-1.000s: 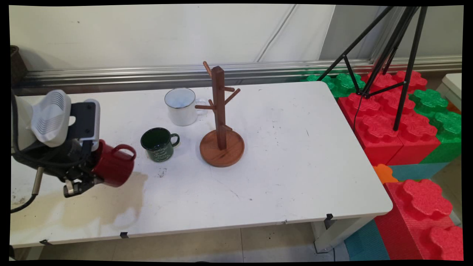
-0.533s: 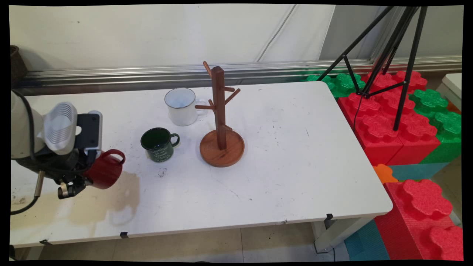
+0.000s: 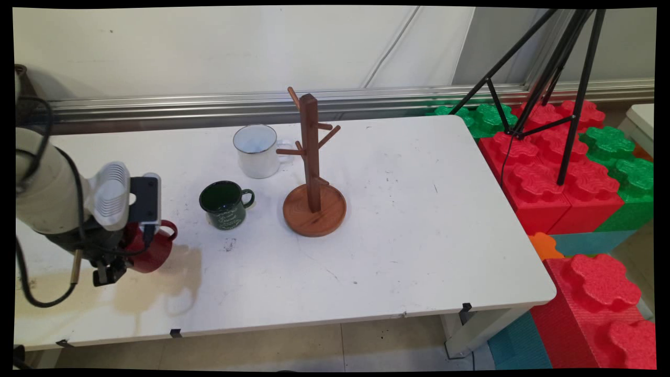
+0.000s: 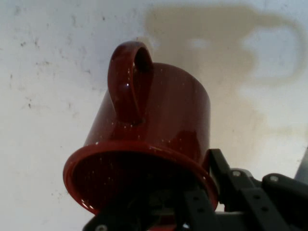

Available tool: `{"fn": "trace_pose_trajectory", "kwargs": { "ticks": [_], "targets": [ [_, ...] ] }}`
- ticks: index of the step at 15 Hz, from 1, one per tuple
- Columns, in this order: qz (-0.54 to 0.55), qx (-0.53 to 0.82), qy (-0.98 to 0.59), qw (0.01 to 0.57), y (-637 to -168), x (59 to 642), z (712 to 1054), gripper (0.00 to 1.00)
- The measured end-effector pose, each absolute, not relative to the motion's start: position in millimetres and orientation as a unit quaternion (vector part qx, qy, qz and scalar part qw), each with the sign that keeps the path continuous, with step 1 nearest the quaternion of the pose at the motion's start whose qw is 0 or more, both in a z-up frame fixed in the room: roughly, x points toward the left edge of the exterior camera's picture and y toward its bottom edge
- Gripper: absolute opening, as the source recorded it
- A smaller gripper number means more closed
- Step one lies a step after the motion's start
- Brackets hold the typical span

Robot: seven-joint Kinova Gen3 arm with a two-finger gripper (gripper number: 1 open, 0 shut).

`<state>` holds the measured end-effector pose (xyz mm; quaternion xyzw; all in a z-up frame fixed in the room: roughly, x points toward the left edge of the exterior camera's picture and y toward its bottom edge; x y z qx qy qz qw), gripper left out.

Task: Place the picked object on the table

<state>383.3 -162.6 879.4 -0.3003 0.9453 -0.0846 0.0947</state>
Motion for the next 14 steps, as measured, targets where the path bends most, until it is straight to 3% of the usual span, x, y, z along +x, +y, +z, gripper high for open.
{"fn": "trace_pose_trajectory", "kwargs": {
  "ticks": [14],
  "targets": [
    [-0.074, -0.301, 0.943, 0.119, -181, 378, 843, 0.00]
  ]
}}
